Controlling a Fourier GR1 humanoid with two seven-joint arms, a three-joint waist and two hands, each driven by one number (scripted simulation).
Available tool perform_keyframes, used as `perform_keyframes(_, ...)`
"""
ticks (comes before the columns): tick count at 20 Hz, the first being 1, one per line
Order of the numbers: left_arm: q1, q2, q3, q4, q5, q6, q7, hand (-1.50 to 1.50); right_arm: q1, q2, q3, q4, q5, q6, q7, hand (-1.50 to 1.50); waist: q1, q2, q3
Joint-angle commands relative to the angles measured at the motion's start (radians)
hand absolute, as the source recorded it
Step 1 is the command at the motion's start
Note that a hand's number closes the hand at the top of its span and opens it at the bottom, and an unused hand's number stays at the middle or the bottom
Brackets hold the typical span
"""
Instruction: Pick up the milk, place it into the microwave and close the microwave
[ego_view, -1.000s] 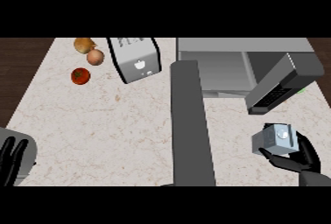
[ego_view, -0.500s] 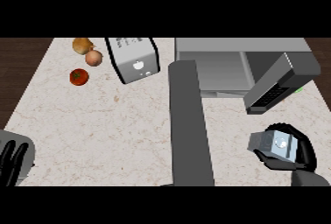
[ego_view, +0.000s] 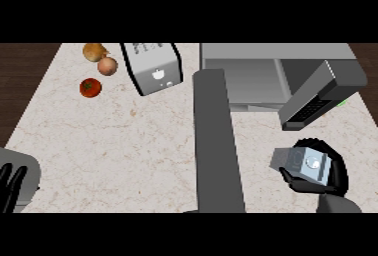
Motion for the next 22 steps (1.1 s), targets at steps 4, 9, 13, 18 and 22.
perform_keyframes(4, 0.028, -0.01, 0.04, 0.007, 0.027, -0.043, -0.009, -1.5, 0.07, 0.063, 0.076, -0.255, -0.037, 0.018, 0.132, 1.5, -0.001, -0.001, 0.0)
perform_keyframes(9, -0.05, 0.037, 0.09, 0.082, 0.082, -0.036, 0.0, -1.5, 0.058, 0.049, 0.101, -0.412, 0.011, -0.08, 0.287, 1.5, -0.004, 0.0, -0.001)
perform_keyframes(13, 0.026, -0.015, 0.04, 0.059, 0.015, -0.065, -0.057, -1.5, -0.065, 0.107, 0.145, -0.359, 0.107, -0.219, 0.344, 1.5, 0.005, 0.0, 0.0)
perform_keyframes(18, -0.049, 0.019, 0.074, 0.05, 0.049, -0.044, 0.018, -1.5, -0.278, 0.085, 0.104, -0.229, 0.118, -0.262, 0.458, 1.5, 0.01, 0.003, 0.0)
perform_keyframes(22, -0.08, 0.03, 0.107, 0.106, 0.054, -0.049, 0.015, -1.5, -0.402, 0.081, 0.096, -0.063, 0.17, -0.316, 0.442, 1.5, 0.014, 0.005, 0.0)
